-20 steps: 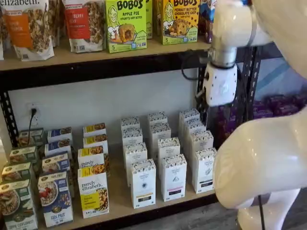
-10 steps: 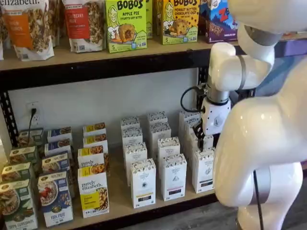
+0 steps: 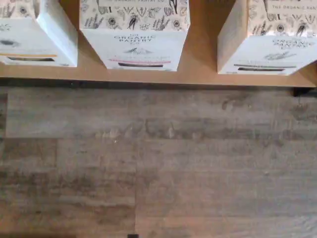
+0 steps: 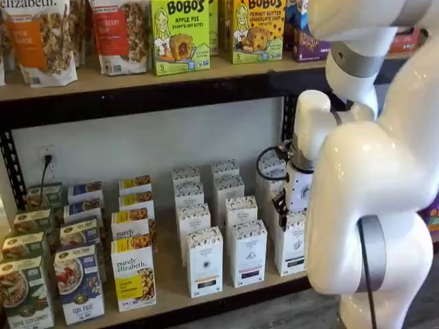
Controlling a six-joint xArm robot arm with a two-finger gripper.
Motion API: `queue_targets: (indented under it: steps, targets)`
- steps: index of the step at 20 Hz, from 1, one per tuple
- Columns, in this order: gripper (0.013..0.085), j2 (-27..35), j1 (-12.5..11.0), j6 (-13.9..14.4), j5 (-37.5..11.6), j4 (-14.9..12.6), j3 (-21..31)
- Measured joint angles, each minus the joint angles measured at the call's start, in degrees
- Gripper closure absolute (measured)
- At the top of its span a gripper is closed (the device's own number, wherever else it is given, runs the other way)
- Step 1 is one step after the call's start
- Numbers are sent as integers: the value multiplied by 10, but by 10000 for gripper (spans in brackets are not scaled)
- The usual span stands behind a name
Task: Pick up the white box with a green strip in the middle, on the bottom shelf, the sixth box from the left
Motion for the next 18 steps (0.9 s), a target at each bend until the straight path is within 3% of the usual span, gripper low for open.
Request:
queue_targets:
  steps: [2,4,7,11,15,18]
  targets:
    - [130,33,0,8,-31,-8,-10]
    - [130,70,-3,58,-47,-64,-30]
    - [130,130,-9,113,-74,-125,-67]
    - [130,188,-9,101,-106,-112,-106]
    - [130,232,-19,129,-109,-149,-149]
    - [130,260,-27,134,-102,-163,-182]
